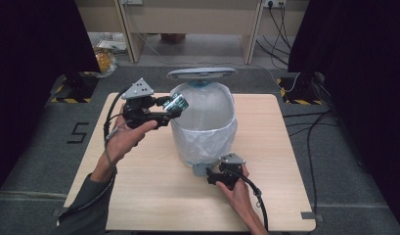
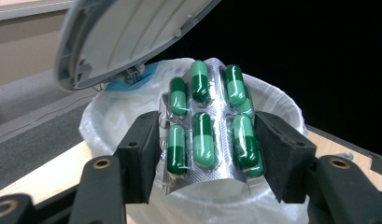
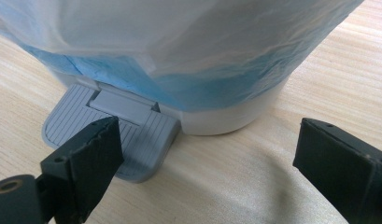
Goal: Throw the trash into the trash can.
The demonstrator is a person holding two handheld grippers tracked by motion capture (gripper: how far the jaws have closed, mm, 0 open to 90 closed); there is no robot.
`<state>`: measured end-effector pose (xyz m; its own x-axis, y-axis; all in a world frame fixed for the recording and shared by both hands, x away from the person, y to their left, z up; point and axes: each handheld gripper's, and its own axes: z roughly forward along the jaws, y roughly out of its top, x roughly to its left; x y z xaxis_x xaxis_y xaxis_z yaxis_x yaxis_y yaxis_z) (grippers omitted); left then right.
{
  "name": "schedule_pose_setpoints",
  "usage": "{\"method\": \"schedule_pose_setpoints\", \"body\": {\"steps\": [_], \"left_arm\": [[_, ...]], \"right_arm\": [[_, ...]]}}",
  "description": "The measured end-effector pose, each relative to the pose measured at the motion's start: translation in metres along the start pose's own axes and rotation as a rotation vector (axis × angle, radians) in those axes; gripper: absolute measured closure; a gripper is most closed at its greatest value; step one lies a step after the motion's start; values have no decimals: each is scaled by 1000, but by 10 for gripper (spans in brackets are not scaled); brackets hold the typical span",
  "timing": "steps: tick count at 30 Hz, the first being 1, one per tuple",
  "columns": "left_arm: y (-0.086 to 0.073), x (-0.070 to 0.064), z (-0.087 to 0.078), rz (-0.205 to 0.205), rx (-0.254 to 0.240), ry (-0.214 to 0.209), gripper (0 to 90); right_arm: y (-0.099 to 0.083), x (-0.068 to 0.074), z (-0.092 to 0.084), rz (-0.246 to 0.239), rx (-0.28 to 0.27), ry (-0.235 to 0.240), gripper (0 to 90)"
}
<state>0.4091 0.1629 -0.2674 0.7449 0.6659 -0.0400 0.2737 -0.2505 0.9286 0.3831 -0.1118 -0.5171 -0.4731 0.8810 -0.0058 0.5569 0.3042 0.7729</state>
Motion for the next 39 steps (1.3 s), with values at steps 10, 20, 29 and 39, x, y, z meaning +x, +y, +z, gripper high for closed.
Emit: {"method": "schedule_pose_setpoints", "body": {"steps": [10, 20, 29, 39], "left_arm": [[11, -12, 22, 34, 12, -4, 422], [14, -16, 42, 42, 38, 0, 415], [14, -18, 57, 53, 71, 11, 394], [15, -26, 75, 72, 101, 31, 258]], "right_arm": [[0, 0, 0, 0, 1, 0, 79], [0, 0, 0, -1, 1, -1, 79], [0, 0, 0, 1, 2, 2, 79], [0, 0, 0, 0, -1, 0, 79]]}}
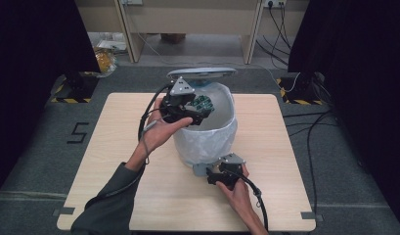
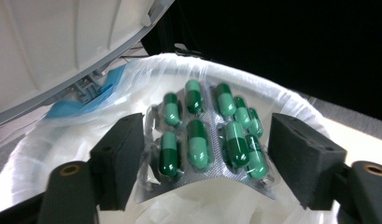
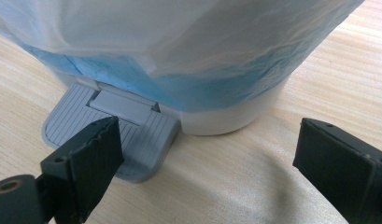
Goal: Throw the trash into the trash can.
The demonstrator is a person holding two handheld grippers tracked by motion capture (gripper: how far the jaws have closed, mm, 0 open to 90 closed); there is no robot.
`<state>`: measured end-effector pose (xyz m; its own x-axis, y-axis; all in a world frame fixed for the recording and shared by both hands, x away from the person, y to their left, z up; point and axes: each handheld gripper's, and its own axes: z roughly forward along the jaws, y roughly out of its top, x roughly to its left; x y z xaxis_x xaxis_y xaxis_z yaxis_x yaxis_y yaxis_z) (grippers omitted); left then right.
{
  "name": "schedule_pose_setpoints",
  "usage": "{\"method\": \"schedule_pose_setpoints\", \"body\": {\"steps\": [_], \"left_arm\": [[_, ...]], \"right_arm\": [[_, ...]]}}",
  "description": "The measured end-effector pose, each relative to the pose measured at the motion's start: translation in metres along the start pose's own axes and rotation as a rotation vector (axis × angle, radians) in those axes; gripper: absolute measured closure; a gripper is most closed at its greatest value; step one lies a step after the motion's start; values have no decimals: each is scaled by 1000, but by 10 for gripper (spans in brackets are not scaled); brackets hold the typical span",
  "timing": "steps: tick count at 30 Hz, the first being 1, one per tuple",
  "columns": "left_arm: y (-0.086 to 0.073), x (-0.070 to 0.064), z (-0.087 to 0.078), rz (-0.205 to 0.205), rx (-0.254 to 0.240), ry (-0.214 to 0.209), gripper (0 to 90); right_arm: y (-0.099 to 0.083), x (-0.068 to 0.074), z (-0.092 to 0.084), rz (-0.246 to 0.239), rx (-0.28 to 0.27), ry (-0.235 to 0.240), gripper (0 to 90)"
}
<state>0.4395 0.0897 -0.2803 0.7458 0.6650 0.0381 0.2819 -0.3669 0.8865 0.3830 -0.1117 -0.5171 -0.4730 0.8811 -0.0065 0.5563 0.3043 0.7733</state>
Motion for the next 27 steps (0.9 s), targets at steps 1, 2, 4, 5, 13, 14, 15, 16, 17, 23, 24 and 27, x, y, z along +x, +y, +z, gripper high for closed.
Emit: {"method": "schedule_pose_setpoints", "body": {"steps": [1, 2, 4, 5, 13, 14, 15, 16, 17, 23, 24, 27], "left_arm": [[1, -1, 1, 2, 5, 2, 258], [1, -2, 3, 11, 12, 6, 240], [3, -3, 4, 13, 7, 2, 225], [3, -3, 4, 2, 3, 1, 223], [6, -2, 2, -25, -26, 3, 183], [6, -2, 1, -21, -26, 2, 179], [6, -3, 0, -20, -28, 1, 179], [5, -3, -1, -27, -32, -4, 180], [5, -3, -2, -28, -32, -7, 180], [0, -3, -17, -27, -43, -20, 179], [0, -3, -19, -23, -44, -21, 178], [-4, -2, -30, -15, -59, -20, 175]], "right_arm": [[0, 0, 0, 0, 0, 0, 79], [0, 0, 0, -2, 0, -3, 79], [0, 0, 0, -6, 0, -2, 79], [0, 0, 0, -4, 0, -2, 79], [0, 0, 0, -5, 0, -2, 79], [0, 1, 0, -5, 1, -3, 79], [0, 1, 0, -5, 1, -4, 79], [0, 0, 0, -3, 1, -3, 79], [0, 0, 0, -2, 1, -2, 79], [0, 1, -1, -5, 0, -4, 79], [0, 1, -1, -6, -1, -4, 79], [0, 1, -1, -6, 0, -4, 79]]}}
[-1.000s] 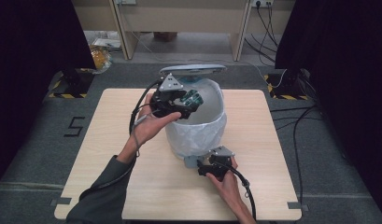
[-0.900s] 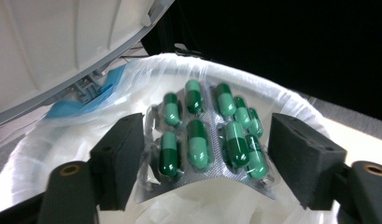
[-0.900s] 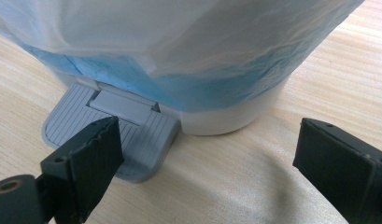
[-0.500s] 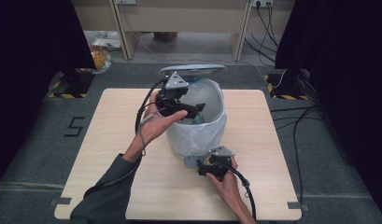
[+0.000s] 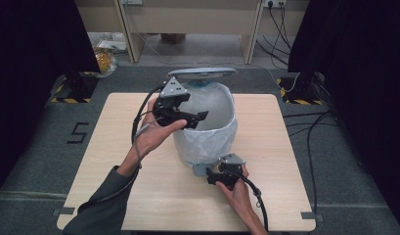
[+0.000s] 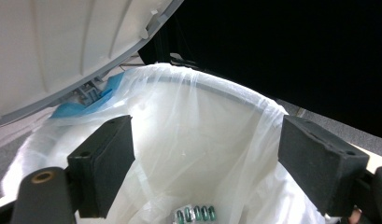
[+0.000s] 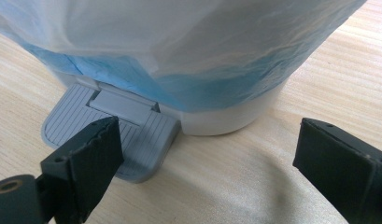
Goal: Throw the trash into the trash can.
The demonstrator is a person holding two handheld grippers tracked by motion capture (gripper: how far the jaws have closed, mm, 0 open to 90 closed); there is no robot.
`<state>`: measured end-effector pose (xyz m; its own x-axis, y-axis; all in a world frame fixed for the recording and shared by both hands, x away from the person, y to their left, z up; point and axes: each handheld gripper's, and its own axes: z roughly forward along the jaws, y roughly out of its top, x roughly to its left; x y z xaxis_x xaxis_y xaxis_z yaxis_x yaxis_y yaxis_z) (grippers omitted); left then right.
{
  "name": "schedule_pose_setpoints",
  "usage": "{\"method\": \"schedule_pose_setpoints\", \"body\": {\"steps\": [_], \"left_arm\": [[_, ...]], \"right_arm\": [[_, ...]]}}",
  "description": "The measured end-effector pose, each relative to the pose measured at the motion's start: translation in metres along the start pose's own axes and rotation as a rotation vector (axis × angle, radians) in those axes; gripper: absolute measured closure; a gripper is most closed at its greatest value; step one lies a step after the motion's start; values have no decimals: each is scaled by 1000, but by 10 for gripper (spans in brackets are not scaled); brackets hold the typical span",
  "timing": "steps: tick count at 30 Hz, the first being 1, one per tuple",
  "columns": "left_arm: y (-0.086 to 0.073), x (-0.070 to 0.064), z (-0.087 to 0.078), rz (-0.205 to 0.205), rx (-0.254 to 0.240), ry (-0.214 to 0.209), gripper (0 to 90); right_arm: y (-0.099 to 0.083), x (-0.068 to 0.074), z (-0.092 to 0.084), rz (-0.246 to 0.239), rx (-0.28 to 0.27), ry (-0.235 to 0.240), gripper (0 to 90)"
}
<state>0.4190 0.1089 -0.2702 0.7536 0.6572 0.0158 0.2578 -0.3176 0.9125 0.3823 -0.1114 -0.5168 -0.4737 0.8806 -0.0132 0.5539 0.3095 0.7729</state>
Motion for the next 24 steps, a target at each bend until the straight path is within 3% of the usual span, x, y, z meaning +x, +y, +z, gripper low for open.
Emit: {"method": "schedule_pose_setpoints", "body": {"steps": [4, 13, 20, 24], "left_arm": [[-8, 5, -15, -15, -4, -12, 154], [-27, 17, -47, -46, -47, 17, 154], [-67, 25, -77, -107, -80, 38, 154], [-89, 31, -83, -135, -73, 62, 155]], "right_arm": [[0, 0, 0, -1, -1, -1, 79], [0, 0, 0, 1, -1, -1, 79], [0, 0, 0, 2, 1, 1, 79], [0, 0, 0, 5, 0, -1, 79]]}}
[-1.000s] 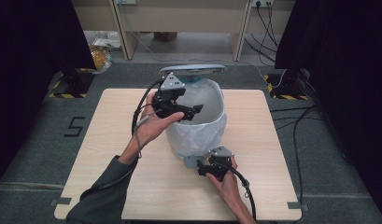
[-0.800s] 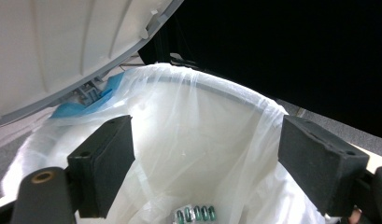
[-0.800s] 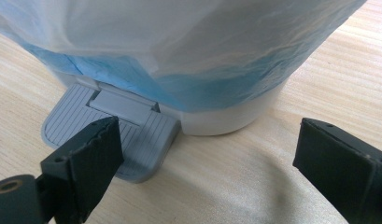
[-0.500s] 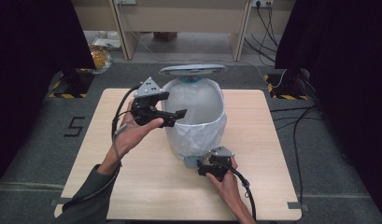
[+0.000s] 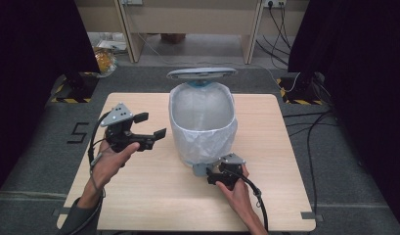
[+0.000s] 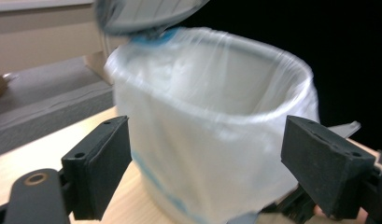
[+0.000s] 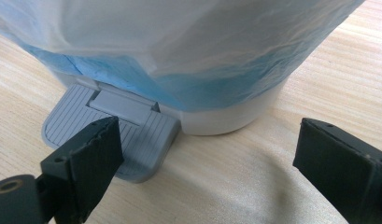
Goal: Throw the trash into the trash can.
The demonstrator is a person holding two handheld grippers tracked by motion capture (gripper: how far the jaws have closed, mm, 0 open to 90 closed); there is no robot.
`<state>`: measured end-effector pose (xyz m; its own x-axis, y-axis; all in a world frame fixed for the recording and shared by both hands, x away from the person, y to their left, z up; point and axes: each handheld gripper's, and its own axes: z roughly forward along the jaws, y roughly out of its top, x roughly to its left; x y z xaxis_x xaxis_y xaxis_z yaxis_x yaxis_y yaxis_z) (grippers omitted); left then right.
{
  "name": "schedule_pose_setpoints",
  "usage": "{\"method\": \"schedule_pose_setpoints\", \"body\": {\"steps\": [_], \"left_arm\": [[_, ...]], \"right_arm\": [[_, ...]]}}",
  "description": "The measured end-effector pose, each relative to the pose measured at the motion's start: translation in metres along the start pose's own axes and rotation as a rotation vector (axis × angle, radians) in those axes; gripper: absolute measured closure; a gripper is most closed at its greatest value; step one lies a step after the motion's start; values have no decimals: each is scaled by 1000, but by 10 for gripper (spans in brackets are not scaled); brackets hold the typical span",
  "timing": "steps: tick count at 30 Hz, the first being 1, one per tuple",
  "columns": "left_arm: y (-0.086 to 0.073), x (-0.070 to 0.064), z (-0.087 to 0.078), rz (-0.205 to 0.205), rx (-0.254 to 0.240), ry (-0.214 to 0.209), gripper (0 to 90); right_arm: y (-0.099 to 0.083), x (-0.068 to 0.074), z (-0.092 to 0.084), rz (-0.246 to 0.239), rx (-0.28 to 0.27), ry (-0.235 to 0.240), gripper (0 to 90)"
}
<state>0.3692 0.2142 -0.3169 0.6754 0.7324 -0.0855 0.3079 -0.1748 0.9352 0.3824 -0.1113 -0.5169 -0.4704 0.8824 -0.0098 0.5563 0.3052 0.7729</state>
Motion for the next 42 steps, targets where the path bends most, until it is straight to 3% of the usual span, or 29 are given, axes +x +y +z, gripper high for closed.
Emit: {"method": "schedule_pose_setpoints", "body": {"steps": [2, 6, 16, 21, 27, 34, 37, 40, 42], "left_arm": [[-13, 7, -3, -16, 9, 10, 154], [-25, 9, -5, -9, 23, 30, 154], [-64, 15, 2, -39, 46, 43, 154], [-85, 14, 7, -51, 36, 18, 155], [-114, 13, 20, -52, 95, 28, 156], [-142, 12, 27, -60, 100, 35, 158], [-157, 15, 31, -66, 156, 42, 159], [-167, 21, 30, -105, 163, 32, 159], [-172, 24, 29, -117, 171, 47, 160]], "right_arm": [[0, 0, 0, 2, 1, -1, 79], [0, 0, 0, 3, 2, 1, 79], [0, 0, 0, 5, 3, -1, 79], [0, 0, 0, 4, 1, 1, 79], [0, 0, 0, 12, 1, 7, 79], [0, 0, 0, 10, -1, 6, 79], [0, 0, 0, 10, -1, 7, 79], [0, 0, 0, 9, 0, 6, 79], [0, 0, 0, 10, -1, 8, 79]]}}
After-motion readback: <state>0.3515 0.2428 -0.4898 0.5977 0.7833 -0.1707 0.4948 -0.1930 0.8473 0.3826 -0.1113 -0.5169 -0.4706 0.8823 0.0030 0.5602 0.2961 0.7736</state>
